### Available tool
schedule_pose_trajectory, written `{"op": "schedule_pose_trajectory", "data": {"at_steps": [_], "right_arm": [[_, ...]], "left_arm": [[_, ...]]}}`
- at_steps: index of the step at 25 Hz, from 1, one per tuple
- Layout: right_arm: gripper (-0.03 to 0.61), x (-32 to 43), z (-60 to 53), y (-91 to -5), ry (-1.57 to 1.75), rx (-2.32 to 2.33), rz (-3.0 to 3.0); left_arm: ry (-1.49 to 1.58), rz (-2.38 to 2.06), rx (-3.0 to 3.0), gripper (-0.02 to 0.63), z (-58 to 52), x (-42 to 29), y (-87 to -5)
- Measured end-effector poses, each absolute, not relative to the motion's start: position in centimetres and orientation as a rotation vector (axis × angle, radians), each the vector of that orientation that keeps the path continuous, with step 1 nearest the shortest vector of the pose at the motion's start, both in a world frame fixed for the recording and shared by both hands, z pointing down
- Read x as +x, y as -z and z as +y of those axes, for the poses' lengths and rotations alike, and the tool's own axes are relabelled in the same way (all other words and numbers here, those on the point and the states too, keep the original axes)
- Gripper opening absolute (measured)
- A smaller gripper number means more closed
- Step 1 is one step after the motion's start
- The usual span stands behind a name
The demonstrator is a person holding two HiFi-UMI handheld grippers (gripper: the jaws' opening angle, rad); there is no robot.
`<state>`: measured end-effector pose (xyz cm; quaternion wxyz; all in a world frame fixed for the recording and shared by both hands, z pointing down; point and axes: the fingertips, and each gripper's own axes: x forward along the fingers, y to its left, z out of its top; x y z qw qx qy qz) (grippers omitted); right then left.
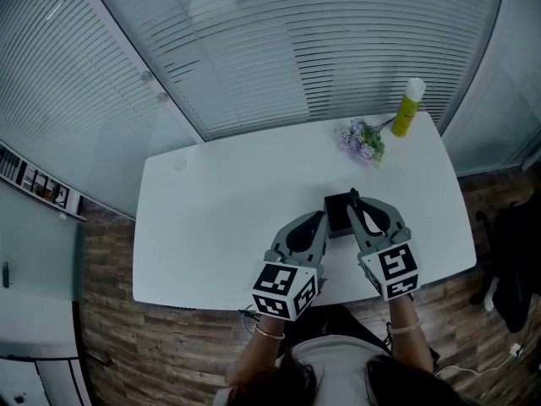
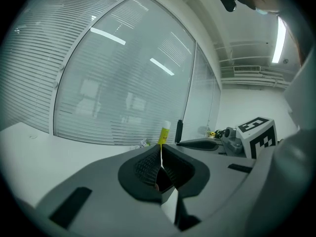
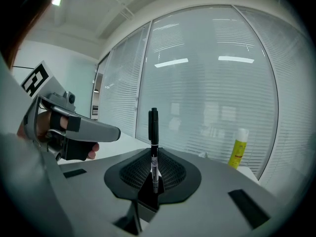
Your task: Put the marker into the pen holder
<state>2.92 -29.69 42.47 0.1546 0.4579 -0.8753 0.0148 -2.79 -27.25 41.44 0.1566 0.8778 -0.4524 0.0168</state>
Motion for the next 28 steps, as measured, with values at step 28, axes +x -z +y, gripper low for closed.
{"op": "schedule_pose_trajectory", "data": {"at_steps": [28], "right_arm": [[0.067, 2.6, -31.3, -48.8, -0.132, 1.152, -2.357]], "left_arm": [[-0.066, -1.282, 2.467, 0.025, -29.1, -2.7, -43.4]]}}
